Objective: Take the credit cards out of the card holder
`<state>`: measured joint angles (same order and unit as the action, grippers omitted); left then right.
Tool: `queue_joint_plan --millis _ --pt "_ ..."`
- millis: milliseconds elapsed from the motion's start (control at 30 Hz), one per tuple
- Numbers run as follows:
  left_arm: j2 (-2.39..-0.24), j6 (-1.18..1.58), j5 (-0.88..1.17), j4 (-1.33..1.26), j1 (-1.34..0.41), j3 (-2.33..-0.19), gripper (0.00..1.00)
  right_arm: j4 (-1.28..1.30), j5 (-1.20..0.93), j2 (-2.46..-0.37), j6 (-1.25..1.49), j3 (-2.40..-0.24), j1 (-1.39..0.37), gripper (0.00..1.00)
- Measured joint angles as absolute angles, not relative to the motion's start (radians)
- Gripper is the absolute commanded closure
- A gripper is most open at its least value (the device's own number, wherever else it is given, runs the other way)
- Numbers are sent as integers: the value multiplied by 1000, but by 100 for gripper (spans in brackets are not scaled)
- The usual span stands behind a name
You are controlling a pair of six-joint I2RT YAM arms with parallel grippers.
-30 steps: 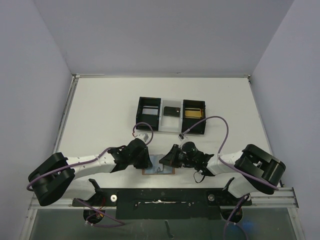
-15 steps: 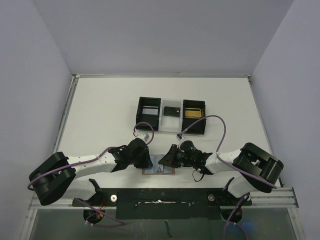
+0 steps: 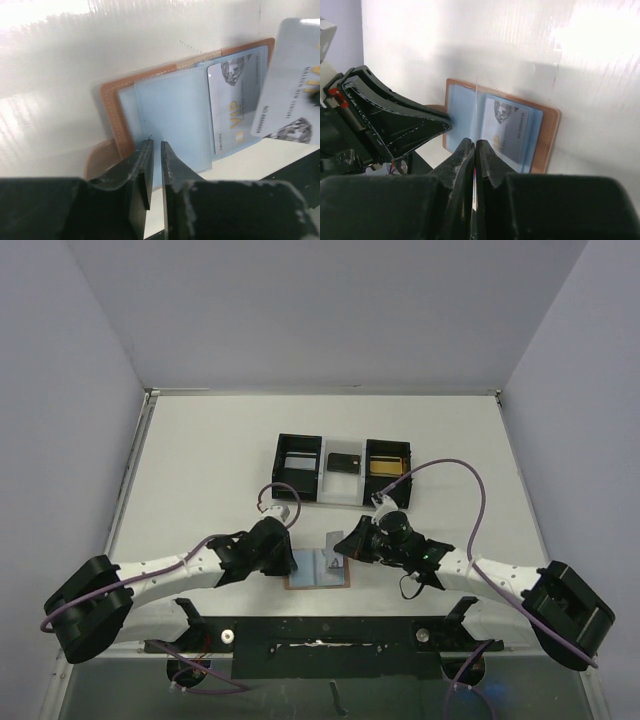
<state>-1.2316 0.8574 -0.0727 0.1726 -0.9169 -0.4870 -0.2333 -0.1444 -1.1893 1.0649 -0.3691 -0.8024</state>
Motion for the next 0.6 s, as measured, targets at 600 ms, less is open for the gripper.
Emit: queue_joint_plan --millis 600 --pt "-1248 849 90 -67 -916 -530 70 -169 31 -966 986 -362 -799 100"
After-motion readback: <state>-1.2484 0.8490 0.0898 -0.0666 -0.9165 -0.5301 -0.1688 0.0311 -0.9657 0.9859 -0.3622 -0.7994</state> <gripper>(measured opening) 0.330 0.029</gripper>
